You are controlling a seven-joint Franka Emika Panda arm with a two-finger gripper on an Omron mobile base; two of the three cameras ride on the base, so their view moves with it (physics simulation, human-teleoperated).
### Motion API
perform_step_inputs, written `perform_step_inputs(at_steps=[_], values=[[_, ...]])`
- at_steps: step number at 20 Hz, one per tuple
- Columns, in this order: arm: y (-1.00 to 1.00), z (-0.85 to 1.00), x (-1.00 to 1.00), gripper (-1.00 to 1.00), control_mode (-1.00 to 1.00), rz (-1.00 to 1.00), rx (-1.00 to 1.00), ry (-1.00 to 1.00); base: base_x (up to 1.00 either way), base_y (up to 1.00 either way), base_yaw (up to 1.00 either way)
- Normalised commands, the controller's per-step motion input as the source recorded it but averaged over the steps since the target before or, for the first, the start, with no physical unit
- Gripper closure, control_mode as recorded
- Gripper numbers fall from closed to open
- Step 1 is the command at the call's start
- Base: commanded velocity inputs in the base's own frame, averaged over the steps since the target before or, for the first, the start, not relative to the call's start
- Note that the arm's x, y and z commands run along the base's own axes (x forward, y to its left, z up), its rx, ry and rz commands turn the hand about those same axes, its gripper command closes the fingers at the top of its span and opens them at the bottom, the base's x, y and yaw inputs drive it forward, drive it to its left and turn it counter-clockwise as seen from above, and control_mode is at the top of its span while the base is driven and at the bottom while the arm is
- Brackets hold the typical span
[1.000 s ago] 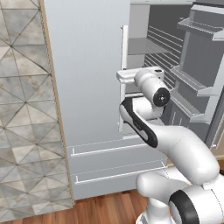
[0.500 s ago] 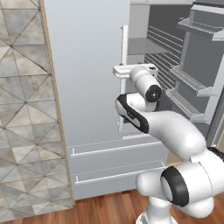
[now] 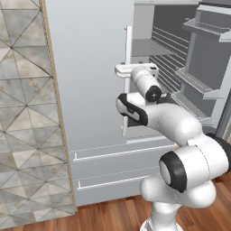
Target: Retrieve the steak from the fridge and place it on the saucepan with marinade on the stove.
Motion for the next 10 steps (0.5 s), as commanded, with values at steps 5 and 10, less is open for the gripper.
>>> perform_step_inputs(at_steps=[5,10], values=[[0.00,0.00,0.25,-1.00,-1.00,0.00,0.00,-0.04,0.00,0.00,0.00],[0.00,0.00,0.28,-1.00,-1.00,0.00,0.00,-0.02,0.00,0.00,0.00]])
